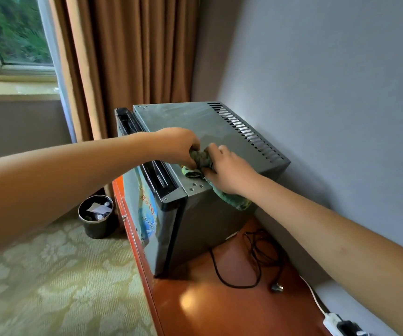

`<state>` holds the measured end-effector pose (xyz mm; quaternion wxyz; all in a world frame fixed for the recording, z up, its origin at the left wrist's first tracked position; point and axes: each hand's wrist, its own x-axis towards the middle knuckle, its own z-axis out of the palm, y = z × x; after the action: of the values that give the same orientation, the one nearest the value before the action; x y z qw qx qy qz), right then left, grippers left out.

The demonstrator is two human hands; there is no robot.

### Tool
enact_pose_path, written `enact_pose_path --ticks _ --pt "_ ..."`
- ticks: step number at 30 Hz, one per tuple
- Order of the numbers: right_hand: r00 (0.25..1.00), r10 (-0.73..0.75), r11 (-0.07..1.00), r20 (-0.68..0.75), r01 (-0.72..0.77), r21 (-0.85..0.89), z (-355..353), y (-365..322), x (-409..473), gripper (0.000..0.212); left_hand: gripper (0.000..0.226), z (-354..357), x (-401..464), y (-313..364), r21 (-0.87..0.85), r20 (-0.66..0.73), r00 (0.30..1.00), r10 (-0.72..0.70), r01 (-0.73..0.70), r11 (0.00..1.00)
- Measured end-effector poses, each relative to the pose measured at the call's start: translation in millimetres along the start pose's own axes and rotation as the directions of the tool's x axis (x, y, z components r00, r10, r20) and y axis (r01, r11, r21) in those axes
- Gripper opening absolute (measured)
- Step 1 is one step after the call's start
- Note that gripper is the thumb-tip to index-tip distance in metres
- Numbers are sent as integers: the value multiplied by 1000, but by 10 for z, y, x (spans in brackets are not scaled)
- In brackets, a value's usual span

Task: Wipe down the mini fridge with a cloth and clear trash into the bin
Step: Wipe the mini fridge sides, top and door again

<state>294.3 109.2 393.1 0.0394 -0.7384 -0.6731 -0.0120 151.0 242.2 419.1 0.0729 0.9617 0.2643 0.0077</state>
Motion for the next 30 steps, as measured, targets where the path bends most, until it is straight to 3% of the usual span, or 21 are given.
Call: enact_pose_path --ticks 5,12,17,24,30 --pt "996 -81 996 -47 80 -39 2 -390 -263 39 36 -15 -372 -93 -6 47 999 21 -21 1000" --pt "989 -28 958 -147 -15 -285 98 -624 -320 43 35 51 -375 -222 -10 32 997 63 -63 998" --pt "989 9 975 -149 -42 -219 113 -541 70 37 31 14 -96 -438 -74 21 1000 -8 10 997" --pt "993 61 993 -97 -70 -92 68 -328 712 39 27 -61 276 -575 -33 -70 991 -113 111 993" --pt "994 73 996 -87 -76 -36 38 -341 672 36 26 -88 189 -514 -54 -66 985 -157 153 987"
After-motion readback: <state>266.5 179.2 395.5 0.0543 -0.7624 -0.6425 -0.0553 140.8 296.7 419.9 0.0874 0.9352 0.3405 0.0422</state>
